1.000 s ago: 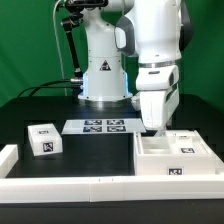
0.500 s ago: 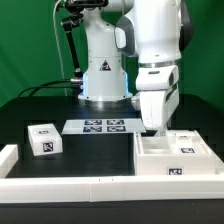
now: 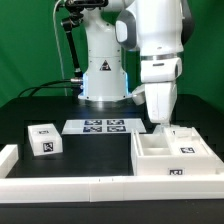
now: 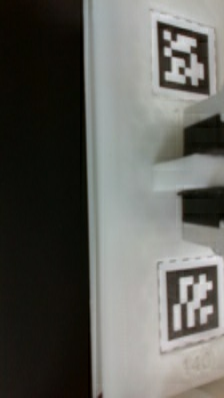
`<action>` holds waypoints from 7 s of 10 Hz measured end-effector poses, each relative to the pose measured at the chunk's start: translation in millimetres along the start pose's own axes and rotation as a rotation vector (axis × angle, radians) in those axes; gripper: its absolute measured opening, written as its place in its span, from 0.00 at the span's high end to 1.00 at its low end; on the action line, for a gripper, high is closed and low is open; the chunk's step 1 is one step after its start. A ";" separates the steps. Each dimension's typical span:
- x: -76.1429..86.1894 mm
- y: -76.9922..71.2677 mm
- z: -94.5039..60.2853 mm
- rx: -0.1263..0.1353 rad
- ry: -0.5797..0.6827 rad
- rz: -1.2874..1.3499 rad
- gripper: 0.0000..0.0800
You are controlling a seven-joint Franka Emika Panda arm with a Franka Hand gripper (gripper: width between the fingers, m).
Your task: Assemble cabinet
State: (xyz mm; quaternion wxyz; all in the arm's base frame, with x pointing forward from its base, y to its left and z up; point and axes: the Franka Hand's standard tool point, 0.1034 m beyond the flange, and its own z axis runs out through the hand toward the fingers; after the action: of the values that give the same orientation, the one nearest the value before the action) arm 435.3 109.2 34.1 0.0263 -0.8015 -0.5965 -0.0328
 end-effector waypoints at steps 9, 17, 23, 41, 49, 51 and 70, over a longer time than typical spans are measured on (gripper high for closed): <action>-20.3 1.8 -32.7 0.015 -0.060 -0.018 0.91; -45.3 18.8 -29.5 0.044 -0.063 -0.207 0.91; -45.2 37.1 -33.9 0.039 -0.062 -0.206 0.91; -38.5 46.0 -28.5 0.048 -0.054 -0.209 0.91; -27.1 97.1 -27.1 0.025 -0.028 -0.219 0.91; -20.6 114.5 -26.8 0.007 -0.016 -0.216 0.91; -31.1 107.7 -42.5 -0.092 0.006 -0.094 0.00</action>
Offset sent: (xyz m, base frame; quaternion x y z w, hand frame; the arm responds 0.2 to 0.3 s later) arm -0.0211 0.0023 0.0224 0.0132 0.0003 0.0638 0.9979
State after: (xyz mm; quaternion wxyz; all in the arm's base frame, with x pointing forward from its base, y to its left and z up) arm 528.7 45.1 73.5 -0.0104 -0.7728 -0.6313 -0.0639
